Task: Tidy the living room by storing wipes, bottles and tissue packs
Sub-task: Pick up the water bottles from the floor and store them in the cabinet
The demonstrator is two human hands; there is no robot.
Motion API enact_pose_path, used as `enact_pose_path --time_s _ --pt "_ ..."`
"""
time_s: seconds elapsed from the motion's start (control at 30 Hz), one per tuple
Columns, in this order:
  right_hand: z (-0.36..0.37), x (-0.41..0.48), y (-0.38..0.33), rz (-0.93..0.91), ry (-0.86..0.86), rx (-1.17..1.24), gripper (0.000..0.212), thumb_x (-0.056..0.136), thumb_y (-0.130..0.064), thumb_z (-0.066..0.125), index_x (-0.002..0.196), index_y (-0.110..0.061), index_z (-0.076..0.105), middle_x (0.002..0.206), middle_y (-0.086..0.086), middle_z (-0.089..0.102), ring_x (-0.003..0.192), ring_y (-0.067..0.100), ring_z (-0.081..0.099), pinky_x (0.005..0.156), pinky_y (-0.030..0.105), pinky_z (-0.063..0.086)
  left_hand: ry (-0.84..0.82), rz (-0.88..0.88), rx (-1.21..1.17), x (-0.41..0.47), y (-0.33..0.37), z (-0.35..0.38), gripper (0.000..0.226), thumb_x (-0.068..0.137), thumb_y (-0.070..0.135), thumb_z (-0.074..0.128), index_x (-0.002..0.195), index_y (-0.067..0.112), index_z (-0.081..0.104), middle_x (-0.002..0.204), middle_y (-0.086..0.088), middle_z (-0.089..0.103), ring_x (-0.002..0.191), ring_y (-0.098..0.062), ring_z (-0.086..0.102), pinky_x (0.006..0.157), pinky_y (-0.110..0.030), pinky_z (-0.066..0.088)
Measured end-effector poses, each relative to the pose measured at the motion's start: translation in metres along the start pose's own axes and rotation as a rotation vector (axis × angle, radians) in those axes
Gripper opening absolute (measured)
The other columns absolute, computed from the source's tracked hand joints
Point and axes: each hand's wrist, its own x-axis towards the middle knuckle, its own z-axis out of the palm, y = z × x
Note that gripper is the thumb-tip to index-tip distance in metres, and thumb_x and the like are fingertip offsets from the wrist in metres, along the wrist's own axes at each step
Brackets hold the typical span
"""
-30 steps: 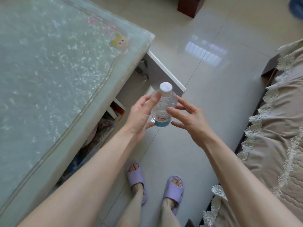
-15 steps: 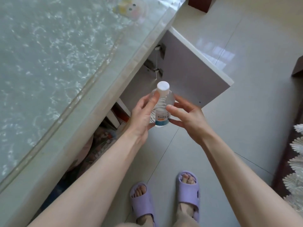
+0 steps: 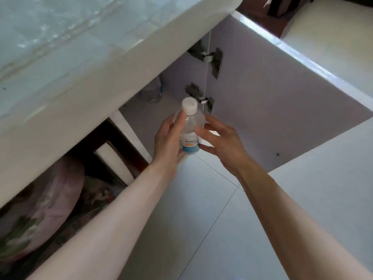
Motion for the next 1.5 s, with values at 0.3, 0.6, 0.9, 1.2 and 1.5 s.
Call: enact_pose_path --time_s 0.3,0.6,0.9,1.2,1.5 --pt "0.013 0.045 0.005 -0.120 -0.093 -0.009 0.043 0.085 -0.025 0.070 0.126 -0.030 0.058 0.120 0.002 0.064 0.110 0.015 0.063 0.085 0.028 0.055 0.056 0.130 -0.108 0.038 -0.004 -0.003 0.043 0.085 0.057 0.059 0.123 0.039 0.060 0.115 0.011 0.070 0.102 -0.010 0.067 0.087 -0.042 0.056" --pt "0.026 0.078 0.021 -0.157 -0.063 0.080 0.009 0.085 -0.036 0.069 0.089 -0.041 0.063 0.083 -0.026 0.071 0.078 -0.011 0.067 0.063 0.017 0.056 0.090 0.239 -0.172 0.058 -0.015 -0.002 0.041 0.089 0.047 0.060 0.129 0.041 0.054 0.117 0.012 0.067 0.104 -0.009 0.066 0.094 -0.042 0.053" --pt "0.031 0.083 0.037 -0.172 0.061 0.150 0.031 0.082 -0.031 0.074 0.112 -0.026 0.069 0.105 -0.007 0.073 0.094 0.008 0.069 0.075 0.026 0.055 0.131 0.247 -0.293 0.065 -0.035 0.000 0.035 0.093 0.033 0.060 0.128 0.026 0.058 0.116 -0.001 0.069 0.105 -0.016 0.067 0.099 -0.041 0.051" --pt "0.045 0.101 0.036 -0.179 0.170 0.187 0.010 0.078 -0.026 0.078 0.084 -0.029 0.070 0.087 -0.008 0.073 0.080 0.006 0.069 0.073 0.026 0.058 0.262 0.237 -0.390 0.081 -0.026 0.015 0.035 0.089 0.040 0.064 0.122 0.028 0.061 0.109 -0.002 0.069 0.092 -0.013 0.069 0.088 -0.032 0.056" --pt "0.059 0.128 0.025 -0.139 0.198 0.214 0.017 0.075 -0.024 0.081 0.068 -0.030 0.066 0.073 -0.009 0.072 0.070 0.005 0.069 0.078 0.033 0.059 0.319 0.233 -0.576 0.110 -0.013 0.021 0.011 0.088 0.034 0.068 0.098 0.029 0.068 0.087 0.008 0.073 0.076 -0.007 0.069 0.058 -0.017 0.052"
